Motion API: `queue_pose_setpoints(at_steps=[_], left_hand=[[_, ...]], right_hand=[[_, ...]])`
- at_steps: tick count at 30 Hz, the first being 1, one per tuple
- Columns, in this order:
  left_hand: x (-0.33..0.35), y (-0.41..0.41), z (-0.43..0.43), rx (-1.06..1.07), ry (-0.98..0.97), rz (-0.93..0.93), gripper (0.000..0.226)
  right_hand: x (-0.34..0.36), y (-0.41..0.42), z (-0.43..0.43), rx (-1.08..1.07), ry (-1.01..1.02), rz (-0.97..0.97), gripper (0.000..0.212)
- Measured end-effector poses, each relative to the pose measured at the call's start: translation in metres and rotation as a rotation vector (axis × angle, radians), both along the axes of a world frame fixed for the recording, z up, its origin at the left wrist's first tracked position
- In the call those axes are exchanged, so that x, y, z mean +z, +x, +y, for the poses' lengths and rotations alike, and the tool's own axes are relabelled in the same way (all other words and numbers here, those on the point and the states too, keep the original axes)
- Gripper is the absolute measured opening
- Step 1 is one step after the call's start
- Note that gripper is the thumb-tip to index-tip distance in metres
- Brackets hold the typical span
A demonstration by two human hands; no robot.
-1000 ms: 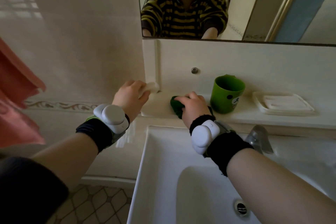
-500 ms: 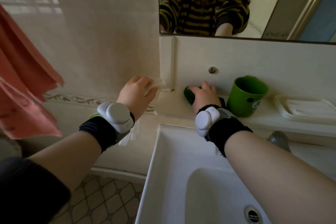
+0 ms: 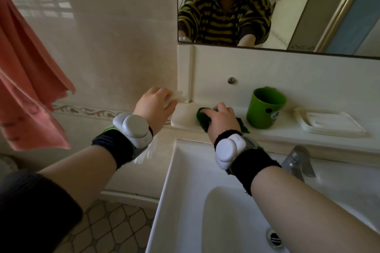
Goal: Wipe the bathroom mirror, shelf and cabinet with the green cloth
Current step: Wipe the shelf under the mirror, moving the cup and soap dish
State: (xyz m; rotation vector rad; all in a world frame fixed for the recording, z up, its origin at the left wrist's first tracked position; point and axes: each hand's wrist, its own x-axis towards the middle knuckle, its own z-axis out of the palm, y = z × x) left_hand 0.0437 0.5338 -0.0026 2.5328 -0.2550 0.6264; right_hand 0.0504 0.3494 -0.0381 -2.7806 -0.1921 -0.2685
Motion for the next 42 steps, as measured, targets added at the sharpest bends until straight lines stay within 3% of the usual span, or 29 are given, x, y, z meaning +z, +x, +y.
queue_pose_setpoints(at_steps=[6,19,29,42], left_hand=[[0.000,0.000,0.000,-0.005,-0.004,0.011,0.027],[-0.004,0.005,0.009,0.015,0.018,0.031,0.028],[-0.004,0.003,0.029,0.089,0.059,0.080,0.028],[0.001,-0.017,0.041,0.126,0.085,0.086,0.027]], right_hand=[[-0.007,-0.010,0.003,0.036,-0.002,-0.051,0.052],[0.001,0.030,0.014,0.014,0.013,0.047,0.061],[0.010,0.061,0.030,-0.028,-0.068,0.124,0.050],[0.007,0.034,0.033,0.016,-0.056,0.079,0.059]])
